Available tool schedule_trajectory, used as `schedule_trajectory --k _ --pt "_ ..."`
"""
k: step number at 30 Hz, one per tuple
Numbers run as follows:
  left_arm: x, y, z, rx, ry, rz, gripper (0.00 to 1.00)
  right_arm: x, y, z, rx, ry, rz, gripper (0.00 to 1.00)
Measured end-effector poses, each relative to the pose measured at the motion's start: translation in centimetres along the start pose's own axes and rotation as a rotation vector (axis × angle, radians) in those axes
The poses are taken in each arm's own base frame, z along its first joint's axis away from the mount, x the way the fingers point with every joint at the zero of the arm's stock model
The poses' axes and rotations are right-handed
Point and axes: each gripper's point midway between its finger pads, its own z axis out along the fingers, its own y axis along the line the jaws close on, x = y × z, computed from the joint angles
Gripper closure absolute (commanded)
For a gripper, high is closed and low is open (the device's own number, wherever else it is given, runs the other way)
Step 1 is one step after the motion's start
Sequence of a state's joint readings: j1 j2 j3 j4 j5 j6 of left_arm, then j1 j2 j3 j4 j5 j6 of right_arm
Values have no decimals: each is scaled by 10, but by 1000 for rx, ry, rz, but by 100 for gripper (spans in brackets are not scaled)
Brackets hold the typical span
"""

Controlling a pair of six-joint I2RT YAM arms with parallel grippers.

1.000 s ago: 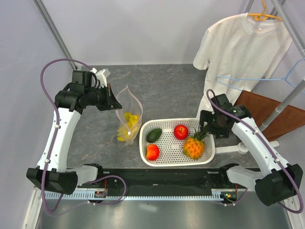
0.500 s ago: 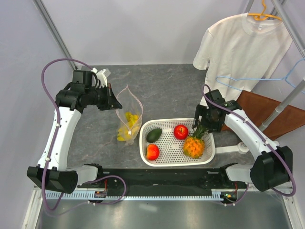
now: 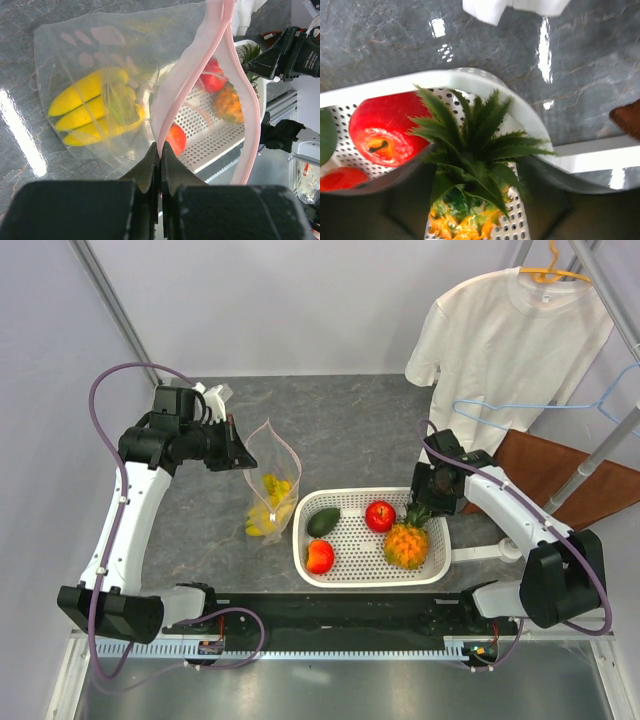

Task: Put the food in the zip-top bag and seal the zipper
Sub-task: Pick up the fake fruit from the bin.

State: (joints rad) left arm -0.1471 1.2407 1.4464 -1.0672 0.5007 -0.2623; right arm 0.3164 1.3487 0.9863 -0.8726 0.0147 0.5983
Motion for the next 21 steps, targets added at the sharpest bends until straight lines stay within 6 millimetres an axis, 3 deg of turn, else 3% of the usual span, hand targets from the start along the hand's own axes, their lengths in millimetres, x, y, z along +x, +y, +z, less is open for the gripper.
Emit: schedule_trajectory --k 1,3,4,7,13,21 --pt "0 0 0 0 1 -1 98 -1 0 1 0 -2 -6 56" --pt "0 0 1 0 1 -1 98 -3 1 1 -2 -6 -17 66" --pt "0 0 1 0 1 -2 98 -5 2 -2 -9 -8 -21 79" --pt "0 0 1 -1 2 -3 98 -8 7 -7 -29 -9 -38 100" --pt "0 0 1 1 4 -4 98 -28 27 -39 -115 -78 -81 100" --pt "5 3 6 3 21 -21 98 -58 81 -128 -405 -288 -187 100"
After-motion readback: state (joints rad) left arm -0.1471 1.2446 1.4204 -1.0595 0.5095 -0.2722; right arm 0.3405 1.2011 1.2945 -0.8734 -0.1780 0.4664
